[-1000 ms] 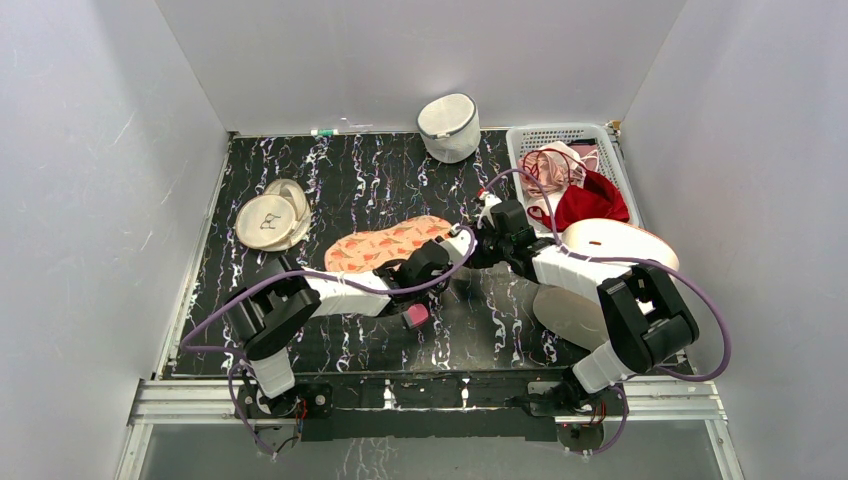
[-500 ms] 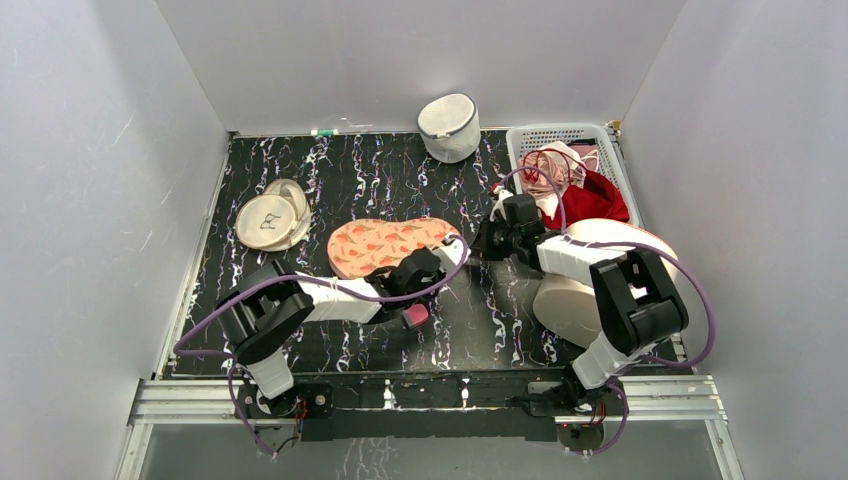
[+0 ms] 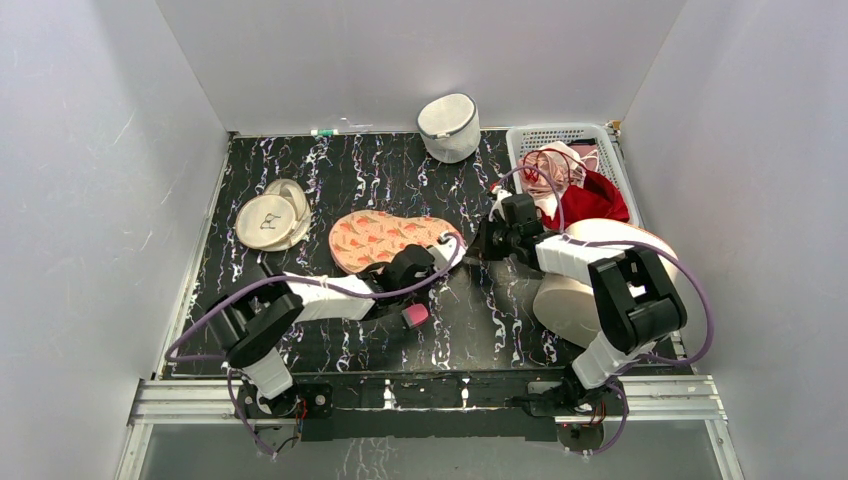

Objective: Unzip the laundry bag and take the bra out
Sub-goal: Unzip the laundry bag at the center of the board.

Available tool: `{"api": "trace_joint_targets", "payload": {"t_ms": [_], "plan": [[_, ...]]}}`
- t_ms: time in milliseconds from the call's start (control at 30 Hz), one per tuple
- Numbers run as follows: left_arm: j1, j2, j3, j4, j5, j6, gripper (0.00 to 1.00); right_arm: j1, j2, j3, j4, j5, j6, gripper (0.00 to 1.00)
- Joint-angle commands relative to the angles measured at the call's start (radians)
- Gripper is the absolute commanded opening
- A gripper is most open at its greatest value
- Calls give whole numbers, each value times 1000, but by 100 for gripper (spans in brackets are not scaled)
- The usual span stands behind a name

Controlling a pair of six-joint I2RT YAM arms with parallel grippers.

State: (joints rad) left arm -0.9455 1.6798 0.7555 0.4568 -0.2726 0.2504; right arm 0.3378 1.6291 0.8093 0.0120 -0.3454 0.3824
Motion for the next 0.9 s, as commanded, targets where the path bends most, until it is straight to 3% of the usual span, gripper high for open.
{"api": "trace_joint_targets", "payload": {"t_ms": [0,167,233,267,600,867], "plan": [[9,-133,-35,-148,45,-107,24,41,-86,-30,37,59,-16,0],[7,-263,-58,-238,202,-240,46,90,-141,-76,43,53,20,0],[-1,-288,-45,-259,261,-262,64,108,-159,-83,45,54,38,0],[-7,-292,-33,-267,269,-269,65,116,-165,-85,47,54,46,0],[-31,-139,104,-201,25,-227,65,149,-197,-89,56,44,109,0],[-30,-37,132,-122,2,-198,53,165,-233,-109,63,49,120,0]]}}
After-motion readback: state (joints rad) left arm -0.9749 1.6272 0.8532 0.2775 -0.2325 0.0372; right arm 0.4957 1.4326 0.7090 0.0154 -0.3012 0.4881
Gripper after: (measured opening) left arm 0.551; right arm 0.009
